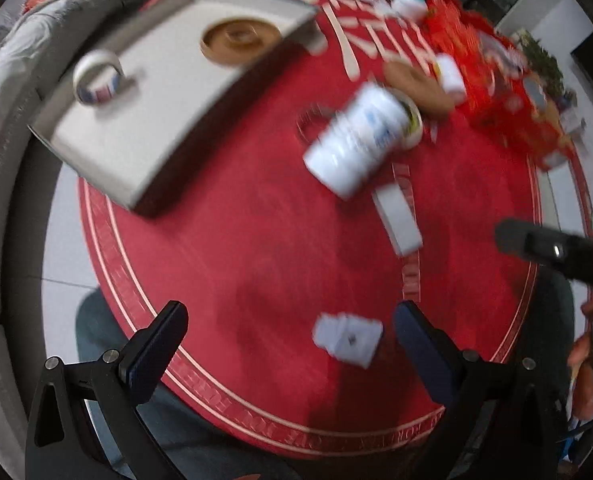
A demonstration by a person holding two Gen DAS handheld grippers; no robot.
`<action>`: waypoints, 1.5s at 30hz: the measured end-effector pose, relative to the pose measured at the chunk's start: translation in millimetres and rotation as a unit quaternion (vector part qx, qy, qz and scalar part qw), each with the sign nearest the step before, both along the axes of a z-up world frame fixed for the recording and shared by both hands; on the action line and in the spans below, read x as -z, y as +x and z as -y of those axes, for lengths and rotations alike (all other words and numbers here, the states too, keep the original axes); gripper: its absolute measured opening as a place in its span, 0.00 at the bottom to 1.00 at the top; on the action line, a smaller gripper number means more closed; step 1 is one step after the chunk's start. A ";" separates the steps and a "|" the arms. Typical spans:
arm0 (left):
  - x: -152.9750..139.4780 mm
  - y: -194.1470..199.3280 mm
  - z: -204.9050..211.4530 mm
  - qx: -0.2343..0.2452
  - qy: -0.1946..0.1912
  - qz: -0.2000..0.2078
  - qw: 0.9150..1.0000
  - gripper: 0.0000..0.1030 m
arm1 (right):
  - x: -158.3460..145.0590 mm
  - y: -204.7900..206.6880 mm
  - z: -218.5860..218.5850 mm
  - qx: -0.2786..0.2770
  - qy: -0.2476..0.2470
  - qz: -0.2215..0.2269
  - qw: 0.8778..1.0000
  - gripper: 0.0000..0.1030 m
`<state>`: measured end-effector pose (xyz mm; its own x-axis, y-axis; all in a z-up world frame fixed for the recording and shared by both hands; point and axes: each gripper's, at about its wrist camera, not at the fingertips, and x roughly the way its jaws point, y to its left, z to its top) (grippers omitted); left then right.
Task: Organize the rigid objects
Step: 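Move both tools back to the table toward white plug and white block, then grasp white plug with left tool while right tool grasps white rectangular block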
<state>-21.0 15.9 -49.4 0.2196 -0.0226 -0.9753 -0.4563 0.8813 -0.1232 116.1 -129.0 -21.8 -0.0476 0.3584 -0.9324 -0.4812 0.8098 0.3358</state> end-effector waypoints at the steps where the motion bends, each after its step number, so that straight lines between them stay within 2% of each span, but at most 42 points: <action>1: 1.7 -1.1 5.2 0.004 0.001 -0.003 1.000 1.00 | 5.7 -3.0 11.7 0.007 0.001 -0.013 1.000 1.00; 3: 5.1 -3.0 16.3 0.017 0.003 -0.011 1.000 1.00 | 17.9 -12.0 34.2 0.022 0.005 -0.045 0.999 1.00; 5: 8.5 -4.5 26.6 0.030 0.006 -0.017 0.999 1.00 | 24.7 -20.7 49.8 0.032 0.002 -0.055 0.998 1.00; 9: 16.3 -4.0 40.5 0.045 0.000 -0.030 0.999 1.00 | 36.8 -33.8 70.1 0.042 -0.039 -0.040 0.998 1.00; 11: 21.1 -3.0 44.9 0.047 -0.006 -0.037 0.998 1.00 | 41.8 -36.8 75.3 0.051 -0.053 -0.044 0.996 1.00; 15: 28.8 0.1 48.5 0.049 -0.005 -0.051 0.997 1.00 | 49.6 -39.4 79.6 0.062 -0.048 -0.064 0.995 1.00; 20: 42.3 6.6 55.6 0.054 0.019 -0.073 0.996 1.00 | 47.5 -40.5 72.8 0.046 -0.051 -0.055 0.996 1.00; 22: 46.9 7.7 53.6 0.047 0.040 -0.080 0.995 1.00 | 48.1 -40.8 72.1 0.045 -0.052 -0.055 0.996 1.00; 24: 47.0 8.1 45.6 0.034 0.040 -0.069 0.996 1.00 | 49.7 -43.4 78.7 0.047 -0.051 -0.054 0.996 1.00; 28: 42.1 3.1 20.0 -0.004 0.071 -0.048 0.996 1.00 | 48.5 -43.2 80.6 0.042 -0.046 -0.054 0.997 1.00; 32: 40.4 -1.9 5.6 -0.024 0.066 -0.040 0.997 1.00 | 43.2 -37.2 60.5 0.024 -0.054 -0.030 0.998 1.00; 37: 36.2 -7.0 17.2 -0.018 0.078 -0.024 0.996 1.00 | 38.0 -26.9 14.0 -0.013 -0.072 0.007 0.997 1.00; 41: 36.5 -4.6 13.6 -0.030 0.061 -0.015 0.998 1.00 | 41.4 -19.0 -26.3 -0.040 -0.105 0.052 0.992 1.00; 45: 33.5 -2.7 4.9 -0.031 0.063 -0.013 0.997 1.00 | 55.6 -15.5 -49.3 -0.060 -0.128 0.046 0.989 1.00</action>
<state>-23.8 11.0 -82.8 0.1917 0.1136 -0.9749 -0.5113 0.8594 -0.0004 100.6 -79.7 -77.4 0.0134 0.1061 -0.9943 -0.5984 0.7975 0.0770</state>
